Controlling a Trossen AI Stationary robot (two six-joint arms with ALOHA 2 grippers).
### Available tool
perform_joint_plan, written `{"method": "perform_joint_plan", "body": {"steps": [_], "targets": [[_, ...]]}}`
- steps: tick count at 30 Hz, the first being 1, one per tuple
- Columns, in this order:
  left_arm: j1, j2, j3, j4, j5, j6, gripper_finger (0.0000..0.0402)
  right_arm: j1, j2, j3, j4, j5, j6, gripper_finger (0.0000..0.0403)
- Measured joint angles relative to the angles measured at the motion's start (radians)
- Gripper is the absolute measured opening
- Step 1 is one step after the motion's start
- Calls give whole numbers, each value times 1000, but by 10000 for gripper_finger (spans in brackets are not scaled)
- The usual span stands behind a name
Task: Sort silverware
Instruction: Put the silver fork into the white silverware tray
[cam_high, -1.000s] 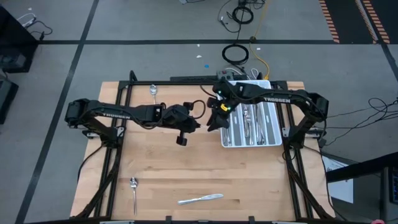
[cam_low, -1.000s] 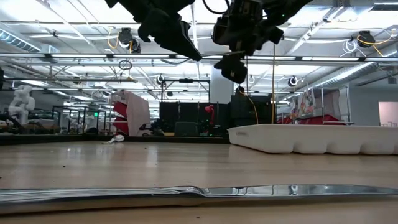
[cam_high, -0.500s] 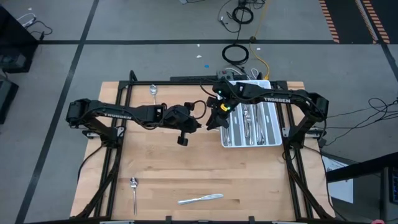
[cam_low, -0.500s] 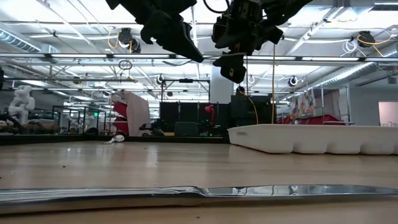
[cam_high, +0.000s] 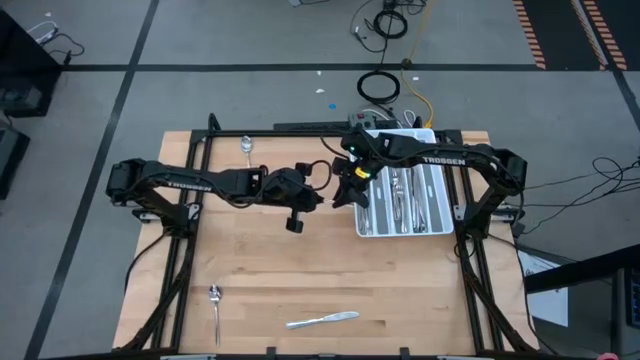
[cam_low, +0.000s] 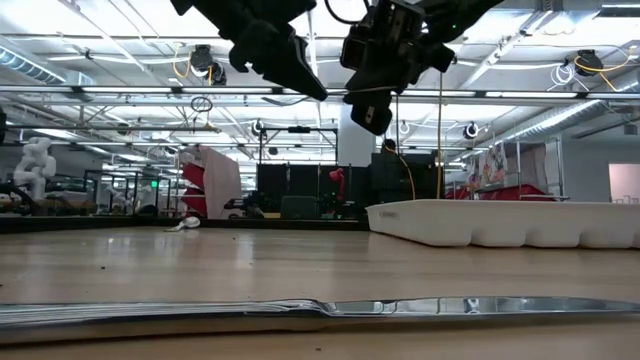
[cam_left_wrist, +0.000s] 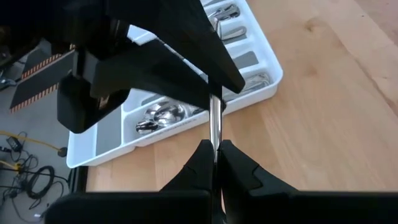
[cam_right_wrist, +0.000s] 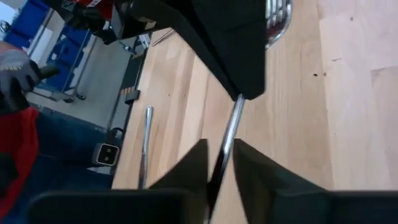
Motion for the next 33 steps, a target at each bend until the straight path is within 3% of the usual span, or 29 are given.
{"method": "perform_joint_plan", "body": {"steps": [4, 9, 13, 18, 24, 29, 33], "targets": [[-4, 0, 0, -2, -6, -2, 10, 0, 0, 0, -10, 18, -55, 12], [-4, 0, 0, 8, -5, -5, 12, 5, 0, 0, -29, 25, -107, 2], [-6, 0, 0, 34, -3, -27, 59, 5, 0, 0, -40, 35, -133, 1], [-1, 0, 0, 58, -33, -134, 136, -7, 0, 0, -41, 130, -131, 1], [-14, -21, 1, 122, -198, -211, 193, -98, 0, -1, -18, 263, 21, 0], [-41, -56, 1, 187, -344, -212, 199, -191, -7, -8, -37, 424, 273, 0], [-59, -87, 1, 199, -403, -212, 200, -233, -68, -117, 40, 465, 407, 0]]}}
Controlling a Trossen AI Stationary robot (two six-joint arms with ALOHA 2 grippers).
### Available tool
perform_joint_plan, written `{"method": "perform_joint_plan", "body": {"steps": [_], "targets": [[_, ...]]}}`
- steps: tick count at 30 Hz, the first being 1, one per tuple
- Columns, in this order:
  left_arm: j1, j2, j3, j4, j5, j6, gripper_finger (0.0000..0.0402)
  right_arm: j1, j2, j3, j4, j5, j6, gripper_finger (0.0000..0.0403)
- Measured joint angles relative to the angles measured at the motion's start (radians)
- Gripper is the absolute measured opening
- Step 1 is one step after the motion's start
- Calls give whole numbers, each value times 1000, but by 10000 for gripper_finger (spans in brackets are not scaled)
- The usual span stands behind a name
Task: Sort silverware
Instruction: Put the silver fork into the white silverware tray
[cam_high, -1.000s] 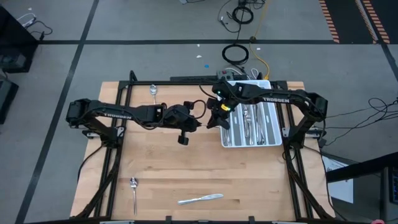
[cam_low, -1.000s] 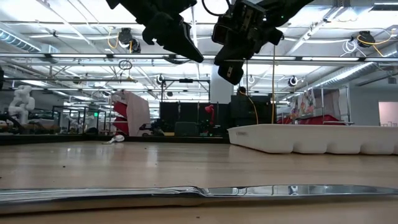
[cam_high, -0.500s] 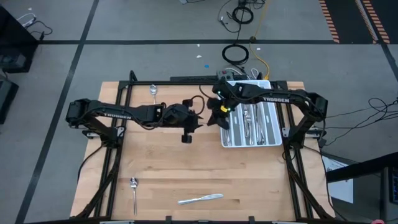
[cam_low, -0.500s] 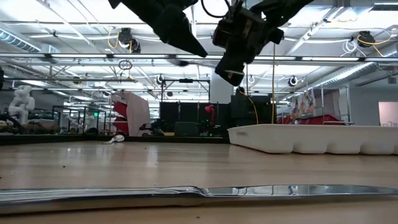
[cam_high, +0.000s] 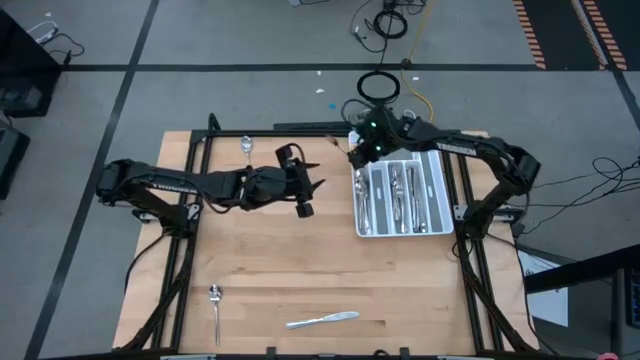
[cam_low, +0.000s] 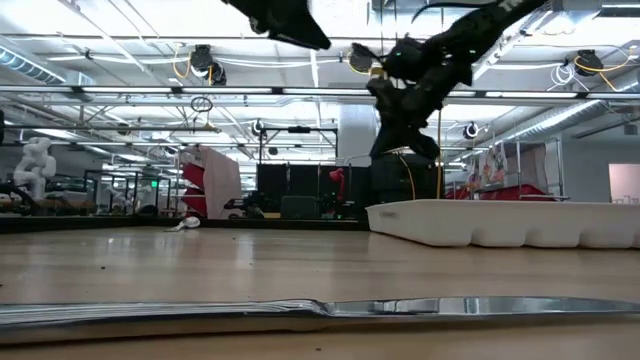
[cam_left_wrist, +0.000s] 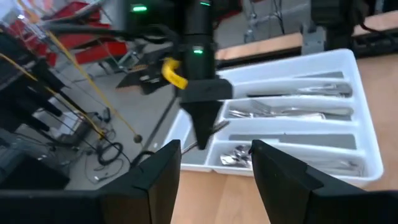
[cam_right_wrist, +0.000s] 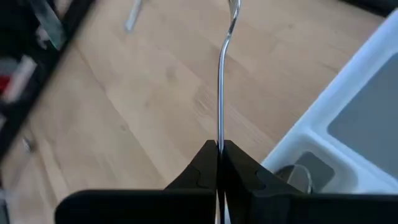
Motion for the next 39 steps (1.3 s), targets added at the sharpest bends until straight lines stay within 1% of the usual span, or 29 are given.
{"method": "perform_joint_plan", "body": {"steps": [2, 5, 8, 10, 13, 17, 21, 25, 28, 34, 37, 39], "targets": [[-9, -13, 0, 4, -19, 0, 200, -7, -66, -98, 89, 17, 67, 0], [-17, -32, 0, -5, -22, -24, 201, -18, -183, -292, 251, 34, 205, 0], [-19, -40, 0, -5, -22, -73, 201, -17, -316, -493, 434, 100, 392, 0], [-19, -40, 0, -6, -22, -79, 201, -5, -403, -604, 547, 152, 498, 0], [-19, -40, 0, -7, -22, -79, 201, 34, -529, -730, 606, 273, 616, 0], [-15, -40, 0, -7, -22, -79, 201, 102, -687, -842, 604, 417, 717, 0], [-9, -40, 0, -5, -22, -79, 201, 162, -799, -901, 533, 492, 777, 0], [-2, -40, 0, -6, -22, -79, 201, 224, -853, -906, 442, 505, 803, 0], [-2, -40, 0, -6, -22, -79, 201, 282, -872, -905, 426, 532, 822, 0], [-3, -40, 0, -18, -22, -80, 201, 413, -890, -905, 217, 639, 943, 0], [-3, -40, -1, -38, -22, -80, 201, 472, -895, -905, 200, 691, 983, 0], [-3, -40, -1, -42, -22, -80, 201, 501, -895, -905, 197, 706, 990, 0]]}}
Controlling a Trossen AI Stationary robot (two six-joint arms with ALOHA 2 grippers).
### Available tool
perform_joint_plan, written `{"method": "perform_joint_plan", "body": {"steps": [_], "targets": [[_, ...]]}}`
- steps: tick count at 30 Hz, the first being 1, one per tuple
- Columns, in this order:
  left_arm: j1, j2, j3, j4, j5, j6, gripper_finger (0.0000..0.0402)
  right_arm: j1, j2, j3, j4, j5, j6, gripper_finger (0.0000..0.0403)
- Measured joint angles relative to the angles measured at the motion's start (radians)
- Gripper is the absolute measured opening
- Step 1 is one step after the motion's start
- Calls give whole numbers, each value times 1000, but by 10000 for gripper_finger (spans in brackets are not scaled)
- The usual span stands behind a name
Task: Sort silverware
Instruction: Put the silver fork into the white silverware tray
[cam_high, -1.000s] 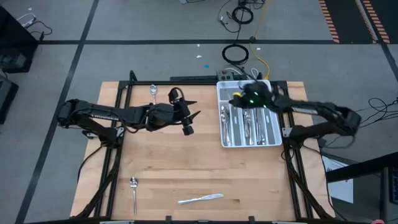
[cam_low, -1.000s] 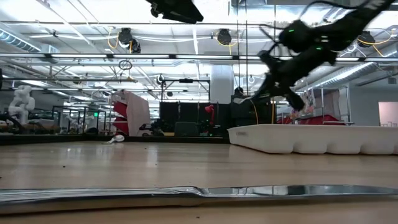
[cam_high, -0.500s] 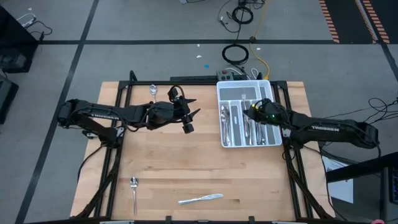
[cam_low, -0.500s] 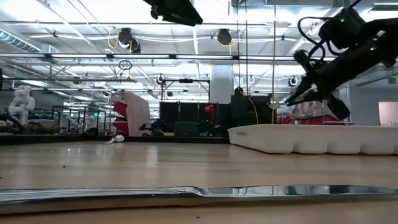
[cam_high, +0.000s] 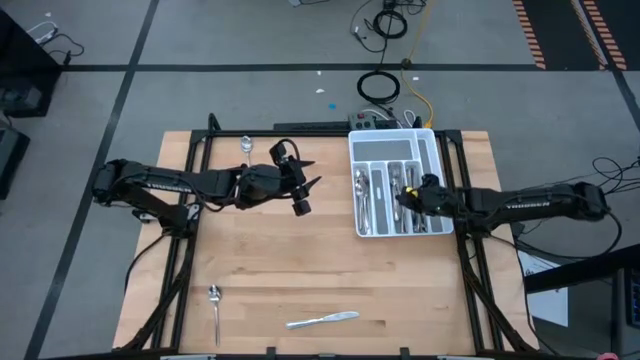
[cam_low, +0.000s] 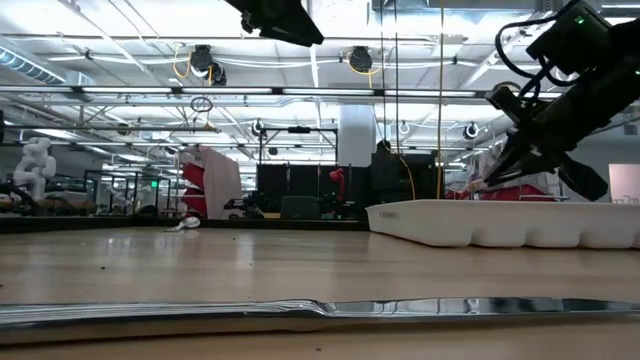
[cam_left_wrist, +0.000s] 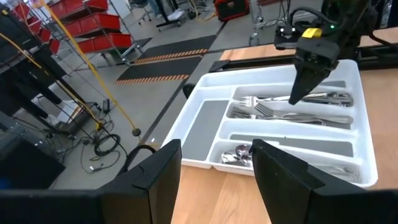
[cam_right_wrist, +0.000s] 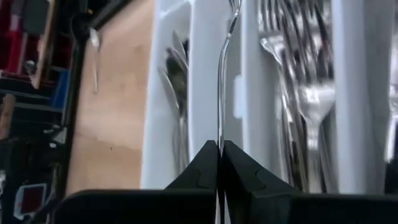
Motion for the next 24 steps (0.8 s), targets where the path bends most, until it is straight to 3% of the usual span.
{"method": "perform_joint_plan", "body": {"steps": [10, 24], "targets": [[0, 0, 0, -11, 3, -51, 201, 130, 1, -13, -122, 95, 153, 0], [0, 0, 0, -10, 8, -51, 201, 173, 2, -78, -50, 71, 199, 8]]}}
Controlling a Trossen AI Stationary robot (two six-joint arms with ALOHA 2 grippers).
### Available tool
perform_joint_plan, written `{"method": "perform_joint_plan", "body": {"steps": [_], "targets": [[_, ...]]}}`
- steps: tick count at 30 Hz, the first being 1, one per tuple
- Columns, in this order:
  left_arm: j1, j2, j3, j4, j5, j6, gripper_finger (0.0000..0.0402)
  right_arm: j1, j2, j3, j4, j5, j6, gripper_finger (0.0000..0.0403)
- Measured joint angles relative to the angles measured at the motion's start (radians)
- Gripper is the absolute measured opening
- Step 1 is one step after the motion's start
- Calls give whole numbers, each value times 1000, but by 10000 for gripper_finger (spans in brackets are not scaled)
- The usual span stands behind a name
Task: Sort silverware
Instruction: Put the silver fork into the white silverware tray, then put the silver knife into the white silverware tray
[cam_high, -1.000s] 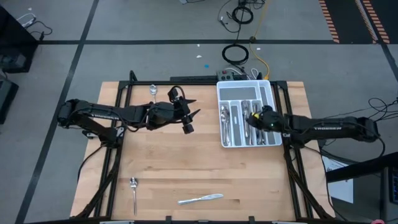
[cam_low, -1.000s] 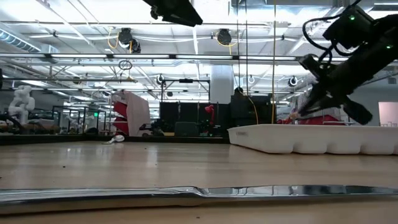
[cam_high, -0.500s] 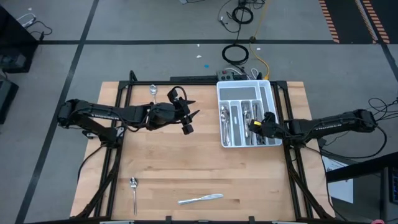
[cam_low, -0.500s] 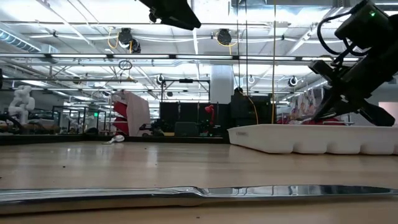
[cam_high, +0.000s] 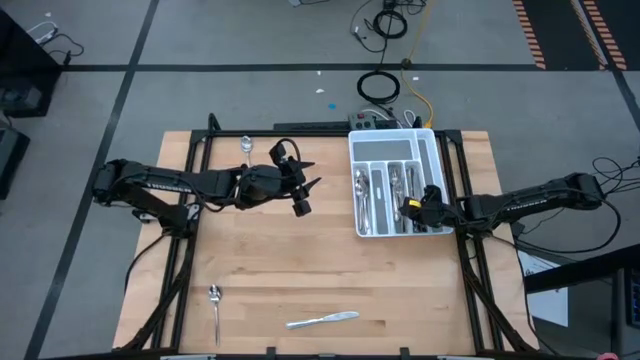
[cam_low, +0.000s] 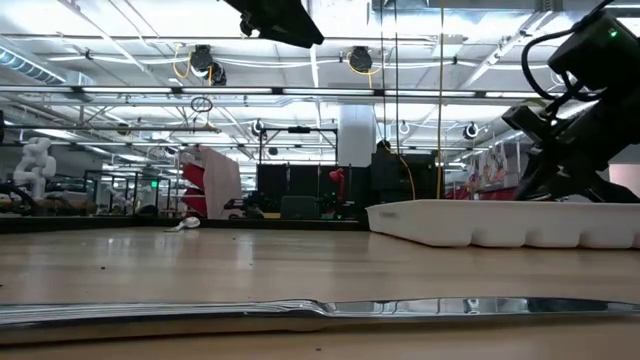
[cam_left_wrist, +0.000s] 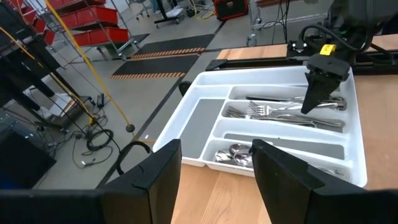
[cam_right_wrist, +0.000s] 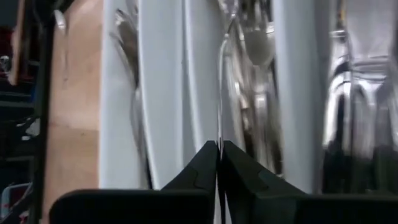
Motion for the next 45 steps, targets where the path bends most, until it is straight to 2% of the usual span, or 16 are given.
{"method": "perform_joint_plan", "body": {"steps": [9, 16, 20, 23, 29, 31, 35, 41, 45], "targets": [[0, 0, 0, 0, 0, -1, 201, 0, 0, 0, -49, -11, 16, 76], [0, 0, 0, 1, 0, -2, 201, 0, -1, 4, -44, -19, -96, 122], [0, 0, 0, -10, 21, -26, 201, 0, -22, 58, -41, -22, -212, 135], [0, 0, 0, -77, 153, -70, 201, 0, -41, 131, -56, -26, -361, 136], [-7, 1, 0, -334, 635, -249, 201, 0, -49, 322, -104, -32, -651, 137], [-29, 1, -7, -421, 697, -354, 201, 0, -46, 368, -114, -35, -709, 137], [-118, 2, -32, -533, 692, -577, 201, 0, -38, 396, -119, -23, -785, 137], [-260, 18, -43, -513, 535, -877, 201, -3, 10, 396, -232, 23, -761, 137], [-342, 44, -43, -482, 499, -1002, 201, -3, 56, 396, -285, 36, -720, 137]]}}
